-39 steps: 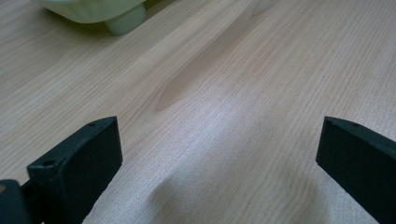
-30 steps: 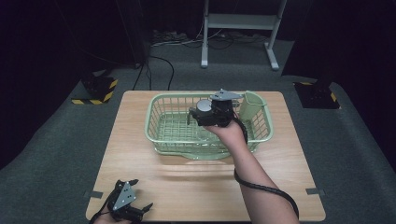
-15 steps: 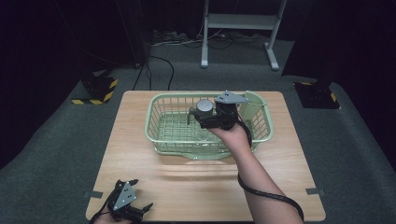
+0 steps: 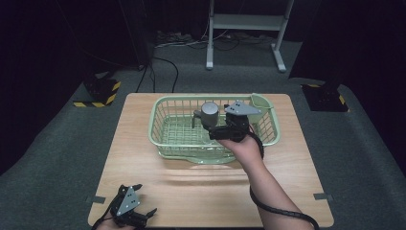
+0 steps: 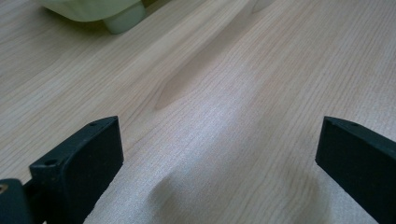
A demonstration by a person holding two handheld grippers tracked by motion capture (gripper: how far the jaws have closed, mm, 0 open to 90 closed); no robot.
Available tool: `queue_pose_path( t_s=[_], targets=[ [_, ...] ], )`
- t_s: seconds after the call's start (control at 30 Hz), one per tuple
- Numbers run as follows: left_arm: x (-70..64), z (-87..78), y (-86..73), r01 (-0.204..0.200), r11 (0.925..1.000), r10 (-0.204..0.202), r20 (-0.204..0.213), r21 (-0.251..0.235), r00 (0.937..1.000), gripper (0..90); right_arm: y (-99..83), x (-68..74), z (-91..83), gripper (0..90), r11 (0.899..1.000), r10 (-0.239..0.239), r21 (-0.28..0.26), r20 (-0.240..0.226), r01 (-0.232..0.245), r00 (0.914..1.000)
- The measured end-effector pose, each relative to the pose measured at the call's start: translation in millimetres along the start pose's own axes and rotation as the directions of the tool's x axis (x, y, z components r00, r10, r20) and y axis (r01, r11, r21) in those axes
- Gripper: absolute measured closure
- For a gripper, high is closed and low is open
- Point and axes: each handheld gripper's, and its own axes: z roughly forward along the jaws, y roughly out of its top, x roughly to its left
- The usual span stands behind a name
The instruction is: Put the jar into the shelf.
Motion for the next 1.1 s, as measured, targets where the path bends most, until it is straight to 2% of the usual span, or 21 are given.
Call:
queue_pose_path(
  t_s=[0.37, 0.7, 0.97, 1.1],
  targets=[
    [0.9, 0.0, 0.4, 0.009, 1.0000, -0.009, 0.002, 0.001, 1.0000, 1.2, -21.0, 5.0, -14.5, 0.0, 1.000, 0.001, -0.019, 0.013, 0.000, 0.9999],
    [-0.2, -0.2, -0.2, 0.000, 1.0000, 0.000, -0.005, -0.002, 1.0000, 1.2, -29.2, 13.9, -39.2, 0.0, 0.998, -0.026, -0.054, 0.009, 0.027, 0.9996],
    [1.2, 0.1, 0.4, 0.011, 0.9999, -0.011, -0.013, 0.001, 0.9999, 1.2, -40.8, 20.4, -60.7, 0.0, 0.997, -0.055, -0.061, 0.031, 0.056, 0.9980],
    [1.7, 0.2, 0.7, 0.015, 0.9999, -0.015, -0.013, 0.000, 0.9998, 1.2, -46.3, 22.0, -71.8, 0.0, 0.996, -0.057, -0.070, 0.027, 0.059, 0.9980]
  ],
)
